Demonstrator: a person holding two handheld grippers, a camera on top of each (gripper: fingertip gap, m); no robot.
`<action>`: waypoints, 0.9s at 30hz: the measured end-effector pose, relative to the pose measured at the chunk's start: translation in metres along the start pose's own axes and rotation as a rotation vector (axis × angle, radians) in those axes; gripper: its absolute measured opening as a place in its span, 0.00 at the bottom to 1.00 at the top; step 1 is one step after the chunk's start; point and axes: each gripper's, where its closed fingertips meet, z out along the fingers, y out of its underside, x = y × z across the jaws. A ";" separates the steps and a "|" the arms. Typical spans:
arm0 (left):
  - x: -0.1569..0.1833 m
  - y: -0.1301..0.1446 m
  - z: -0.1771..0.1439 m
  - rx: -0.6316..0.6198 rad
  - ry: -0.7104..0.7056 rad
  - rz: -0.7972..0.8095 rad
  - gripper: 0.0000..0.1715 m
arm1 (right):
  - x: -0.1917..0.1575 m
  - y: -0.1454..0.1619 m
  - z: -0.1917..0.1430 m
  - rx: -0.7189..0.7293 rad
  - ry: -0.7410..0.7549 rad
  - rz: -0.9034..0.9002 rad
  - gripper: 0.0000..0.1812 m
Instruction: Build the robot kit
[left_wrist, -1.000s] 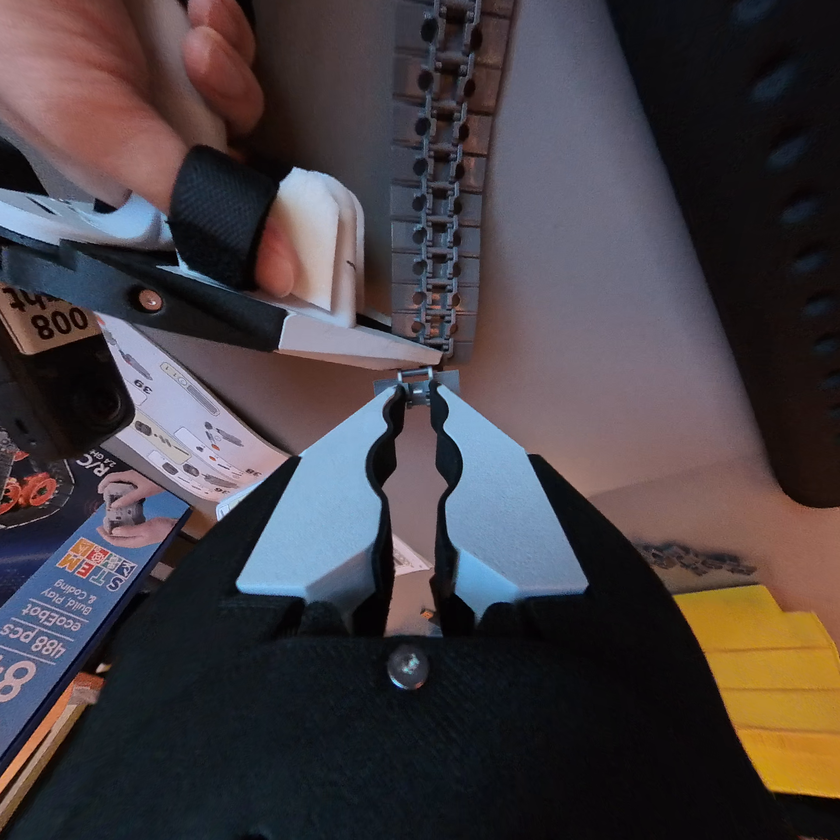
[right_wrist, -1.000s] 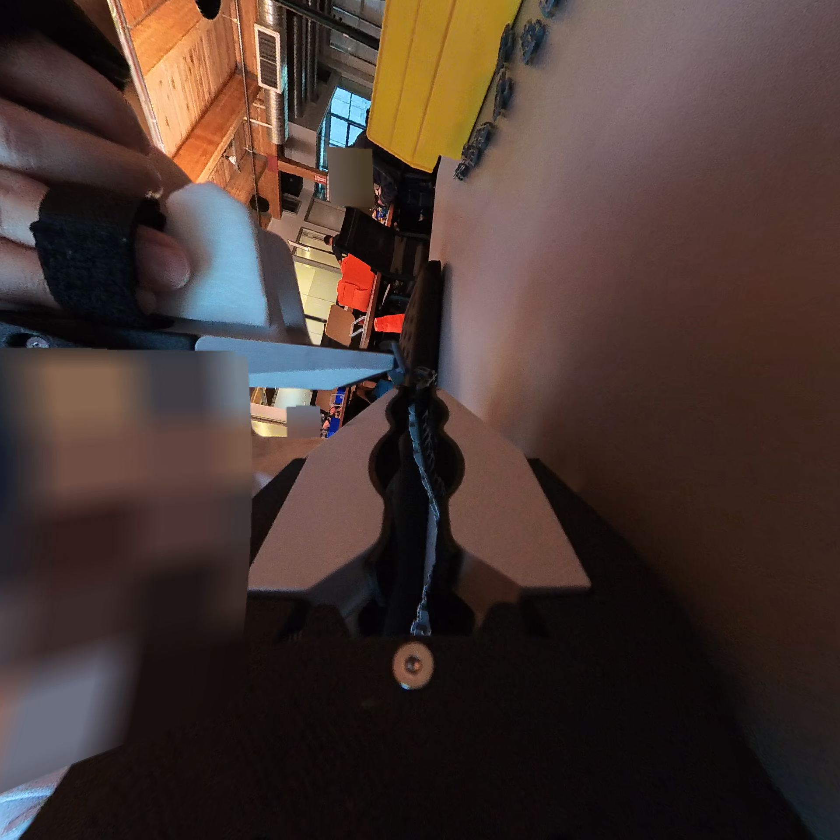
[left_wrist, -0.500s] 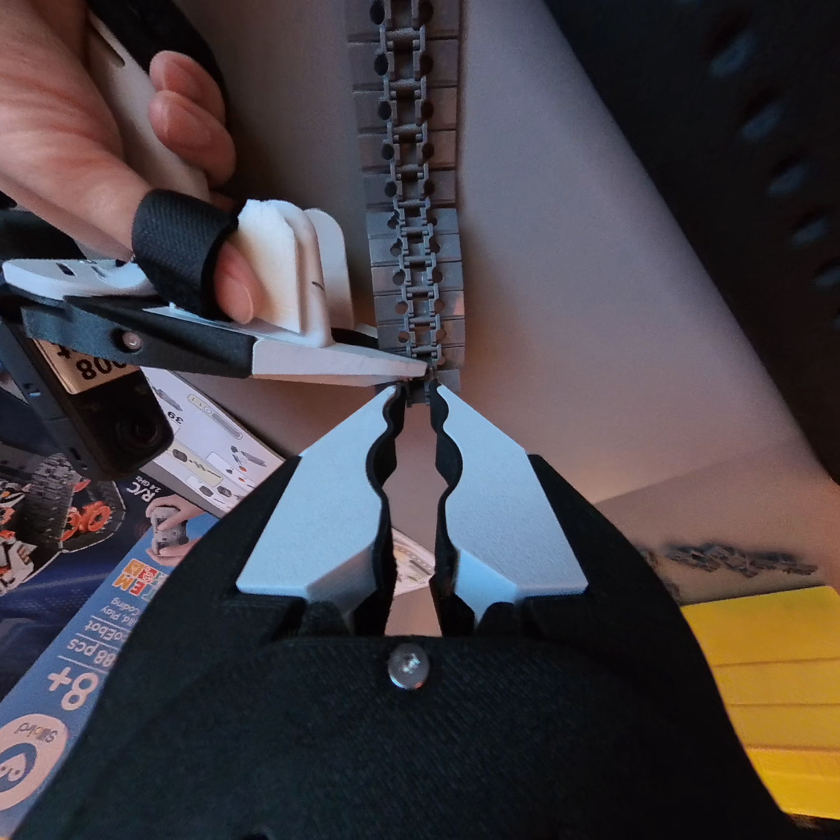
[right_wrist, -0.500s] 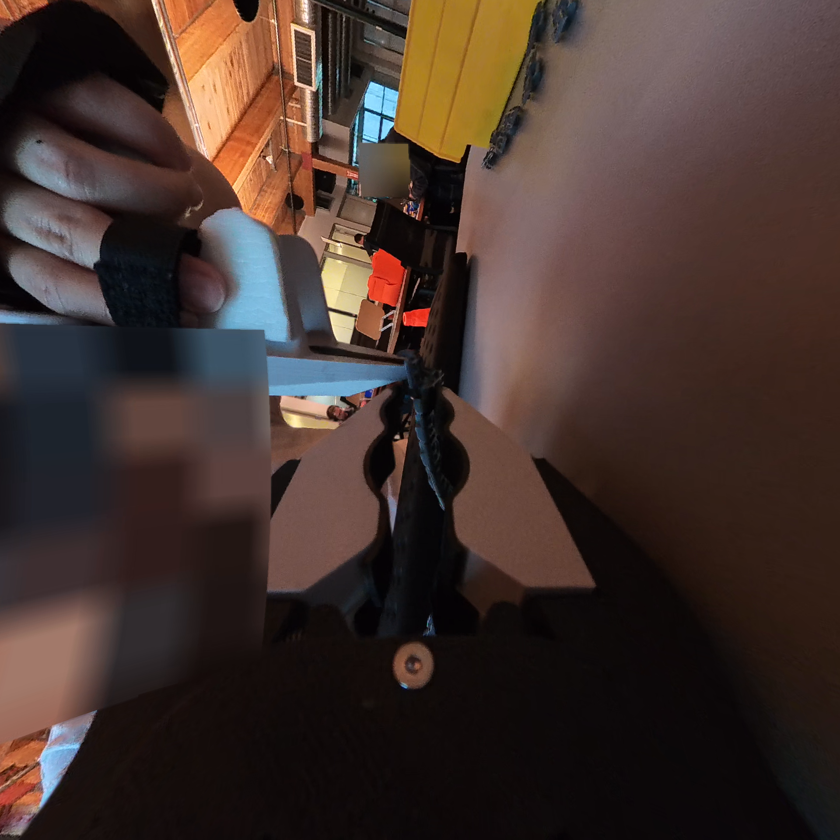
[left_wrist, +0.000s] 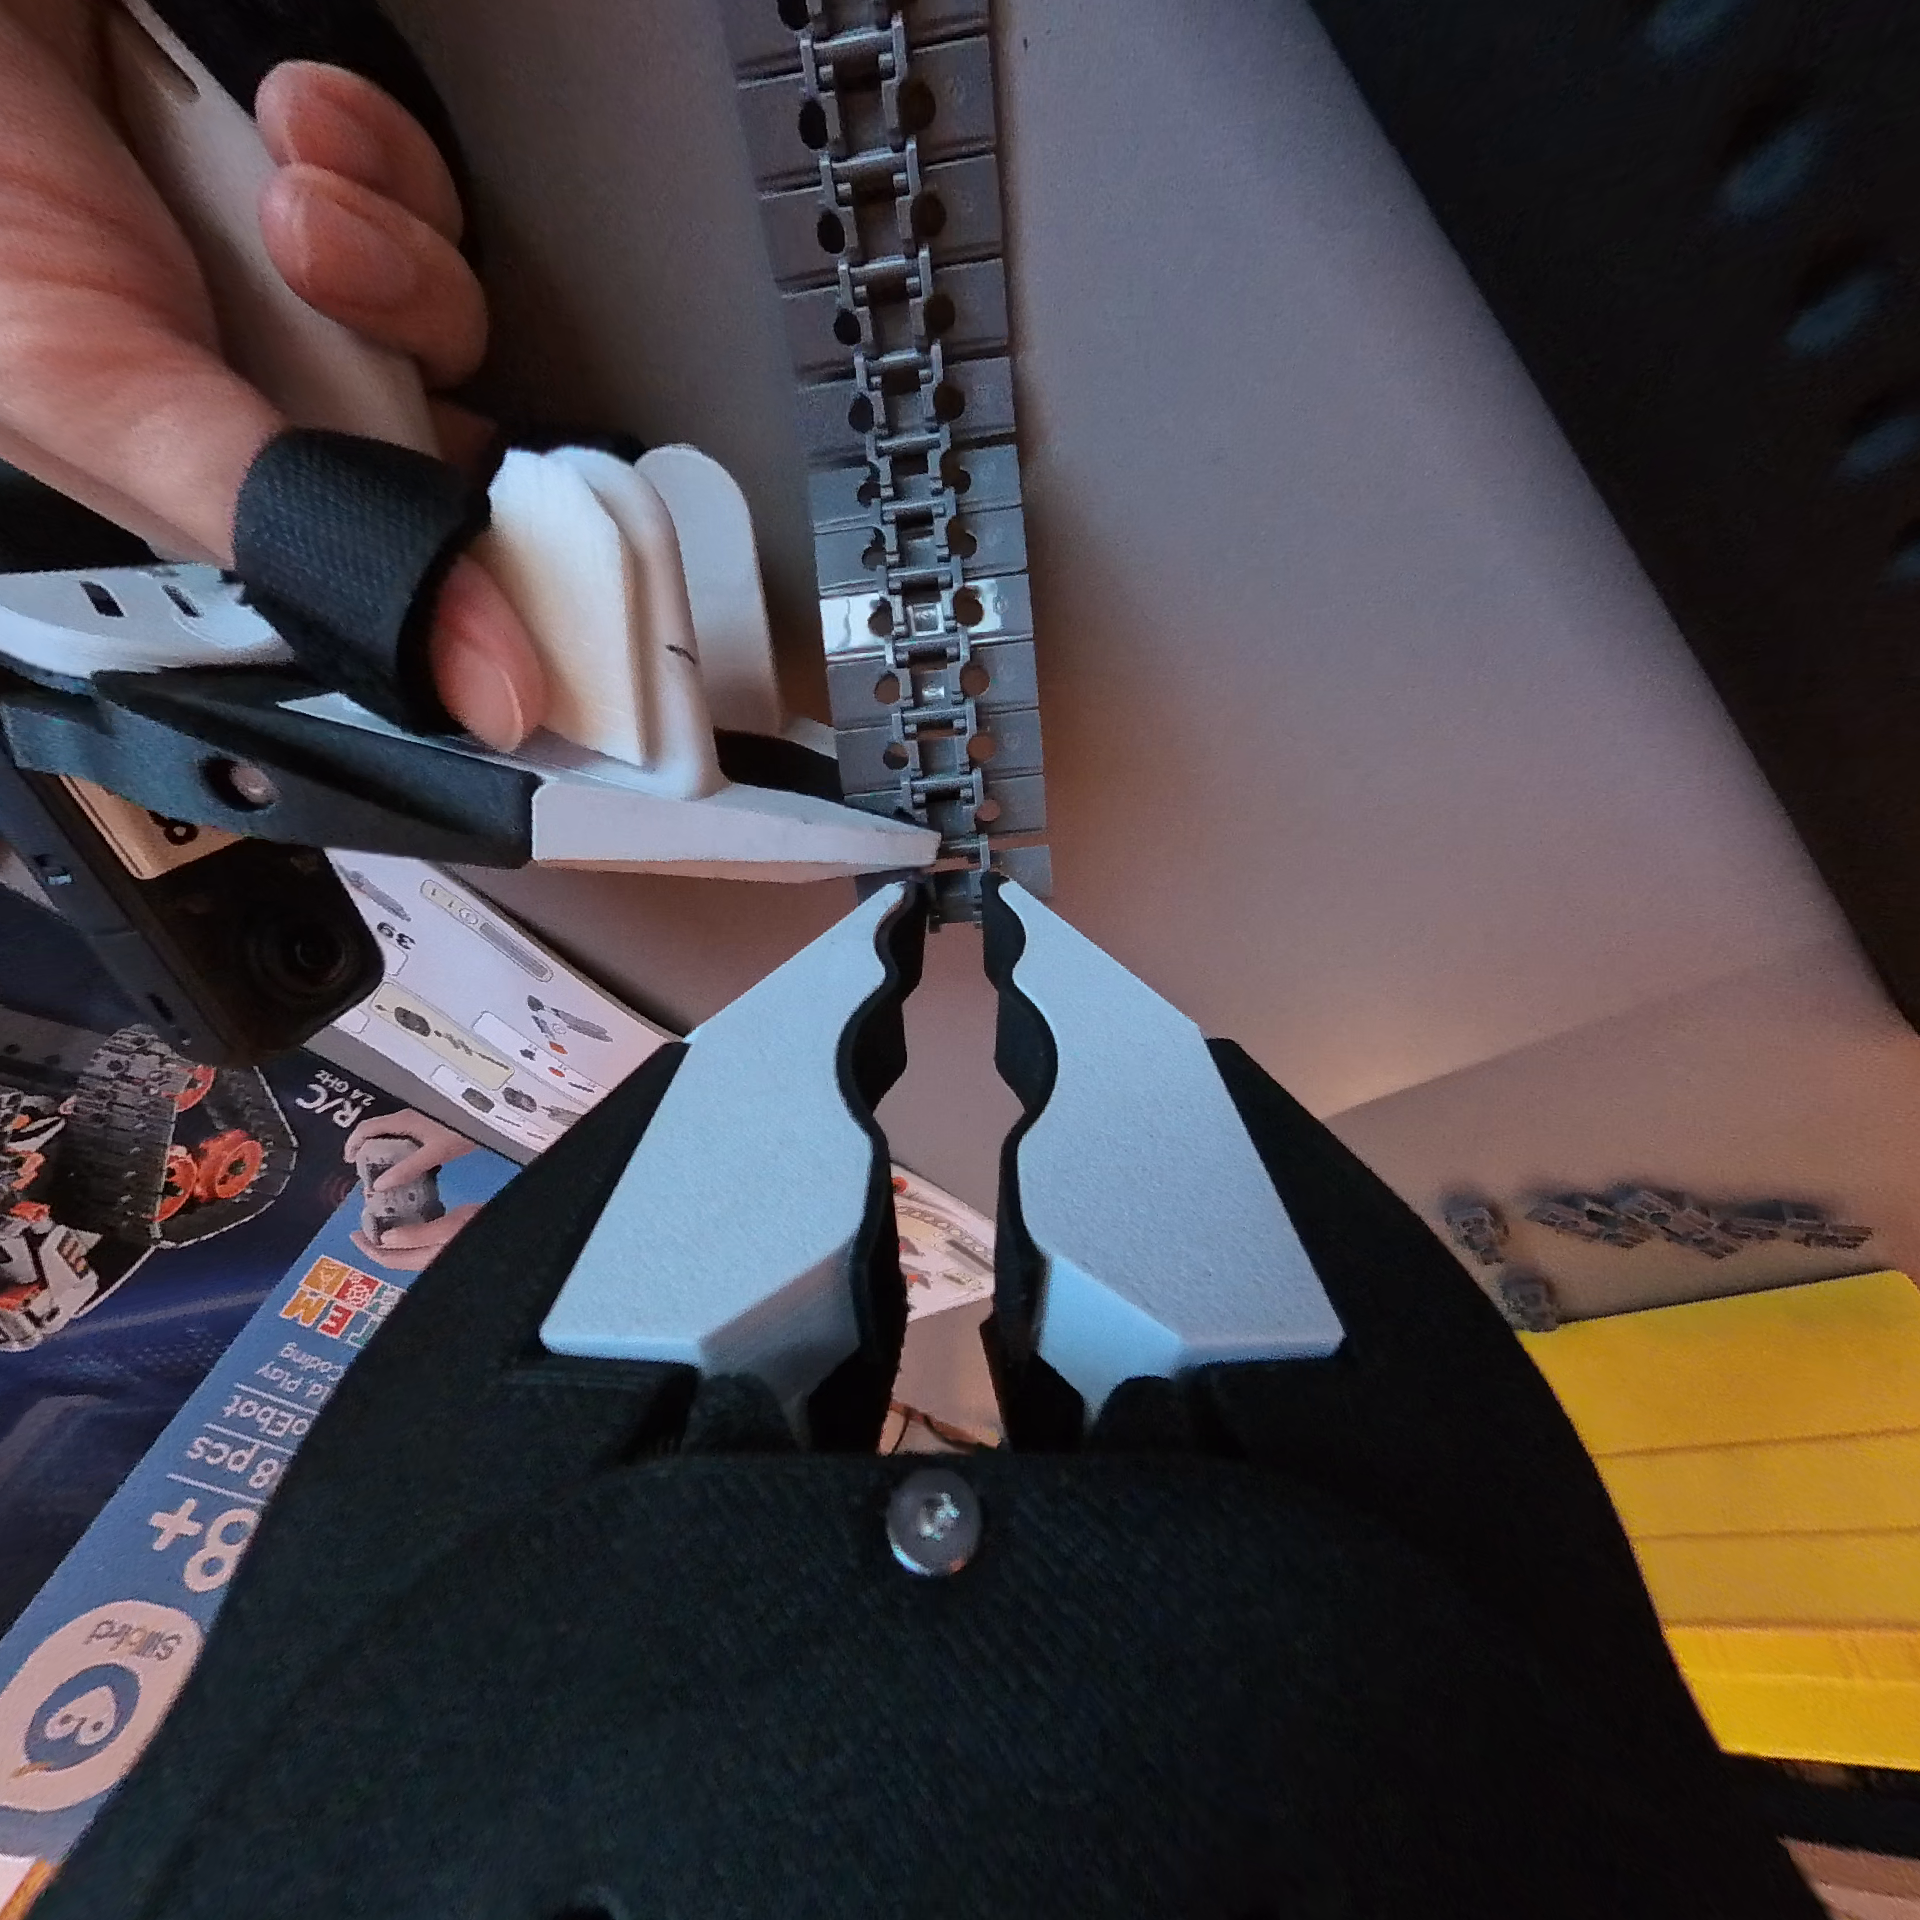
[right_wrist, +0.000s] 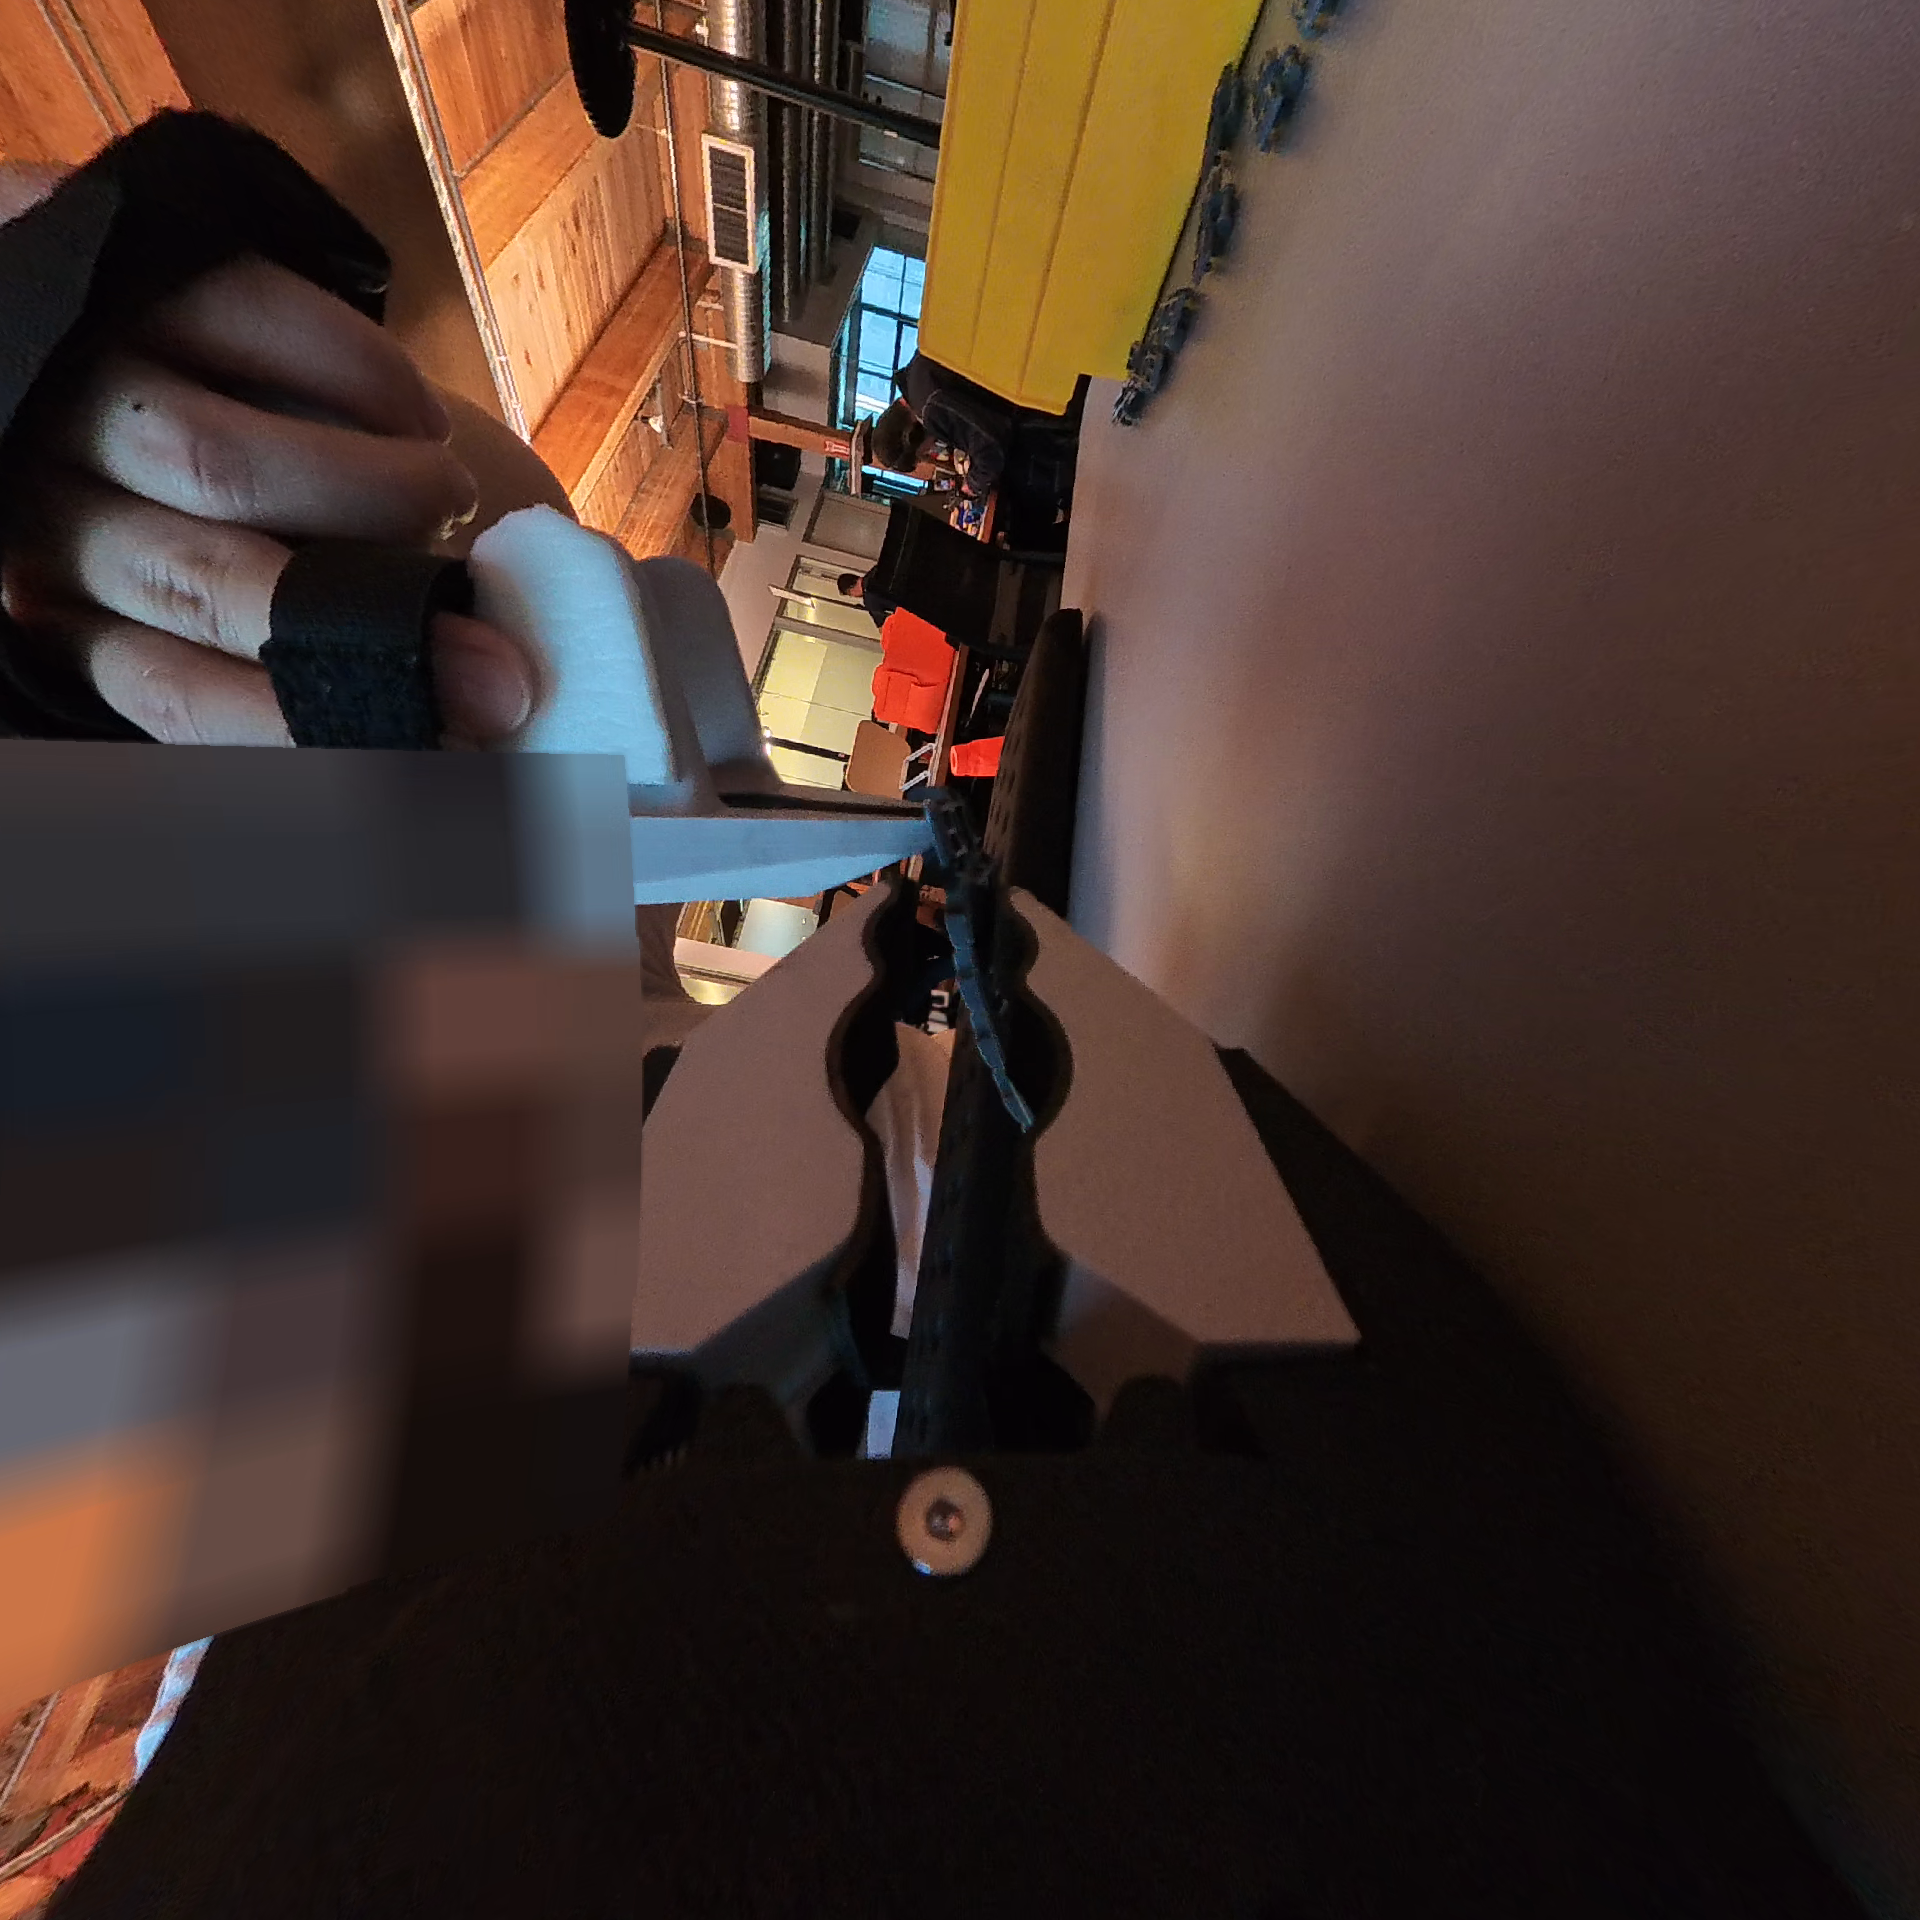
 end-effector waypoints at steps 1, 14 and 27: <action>0.000 0.000 0.001 -0.008 0.004 0.002 0.05 | 0.001 0.000 0.000 0.002 0.007 0.000 0.06; -0.001 0.002 0.003 -0.055 0.015 0.015 0.05 | 0.006 -0.004 -0.001 0.032 0.048 -0.002 0.06; 0.001 0.000 0.003 -0.060 0.056 -0.031 0.05 | 0.007 -0.002 0.000 0.030 0.065 -0.008 0.03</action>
